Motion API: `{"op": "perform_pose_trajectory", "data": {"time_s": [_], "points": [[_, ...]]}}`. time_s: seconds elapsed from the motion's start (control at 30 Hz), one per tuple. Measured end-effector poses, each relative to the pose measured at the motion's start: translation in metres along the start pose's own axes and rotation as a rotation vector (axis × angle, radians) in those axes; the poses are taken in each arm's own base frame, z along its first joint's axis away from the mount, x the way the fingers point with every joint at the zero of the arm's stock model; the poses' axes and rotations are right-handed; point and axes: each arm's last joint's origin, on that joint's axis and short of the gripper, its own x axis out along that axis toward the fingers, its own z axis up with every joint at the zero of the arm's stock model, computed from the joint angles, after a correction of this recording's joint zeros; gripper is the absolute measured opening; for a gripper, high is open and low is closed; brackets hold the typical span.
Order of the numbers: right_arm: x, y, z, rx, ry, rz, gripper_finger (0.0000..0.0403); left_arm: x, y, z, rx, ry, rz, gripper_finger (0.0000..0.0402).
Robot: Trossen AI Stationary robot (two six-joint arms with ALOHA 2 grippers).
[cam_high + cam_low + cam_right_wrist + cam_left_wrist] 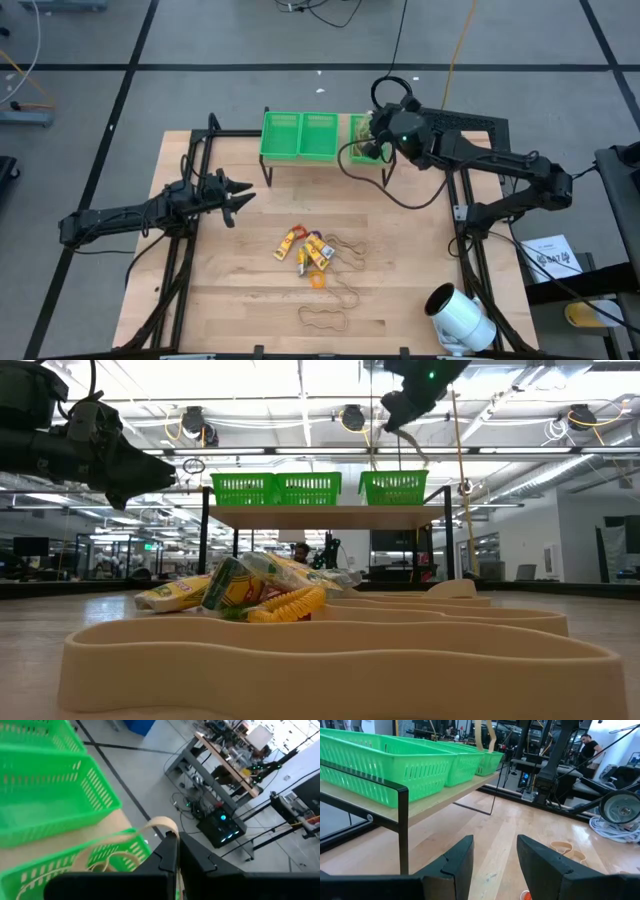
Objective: Pick & Place Office Desk Supplies
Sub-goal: Put the brown rubber band into the right green bin on the shelf
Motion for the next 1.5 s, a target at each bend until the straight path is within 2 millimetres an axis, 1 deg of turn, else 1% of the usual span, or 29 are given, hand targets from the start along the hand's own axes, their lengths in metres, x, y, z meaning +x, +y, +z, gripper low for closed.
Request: {"op": "perform_pose_trajectory", "data": {"time_s": [0.27,0.43,0.53,0.63,0.8,0.97,1.13,1.3,1.5], "points": [[0.014,0.024,-0.033,-0.024,0.003,0.002,0.0004,0.000,0.000,0.000,0.000,-0.001,0.000,0.0159],[0.018,0.031,-0.042,-0.035,-0.052,-0.023,0.0004,0.000,0.000,0.000,0.000,0.000,0.000,0.0159],[0.018,0.031,-0.040,0.008,-0.085,-0.037,0.0006,0.000,0.000,0.000,0.000,0.000,0.001,0.0159],[0.017,0.029,-0.037,0.046,-0.113,-0.047,0.0019,0.000,0.000,0.000,0.000,-0.001,0.000,0.0159],[0.013,0.024,-0.034,0.101,-0.139,-0.055,0.0071,0.000,0.000,0.000,0.000,-0.001,0.000,0.0159],[0.010,0.021,-0.032,0.218,-0.163,-0.050,0.0132,0.000,0.000,0.000,0.000,0.000,0.000,0.0159],[0.009,0.022,-0.029,0.254,-0.214,0.042,0.0172,0.000,0.000,0.000,0.000,0.000,0.000,0.0159],[0.009,0.021,-0.028,0.338,-0.225,0.039,0.0186,0.000,0.000,0.000,0.000,0.000,0.001,0.0159],[0.011,0.019,-0.030,0.469,-0.208,0.028,0.0181,0.000,0.000,0.000,0.000,0.000,0.000,0.0159]]}}
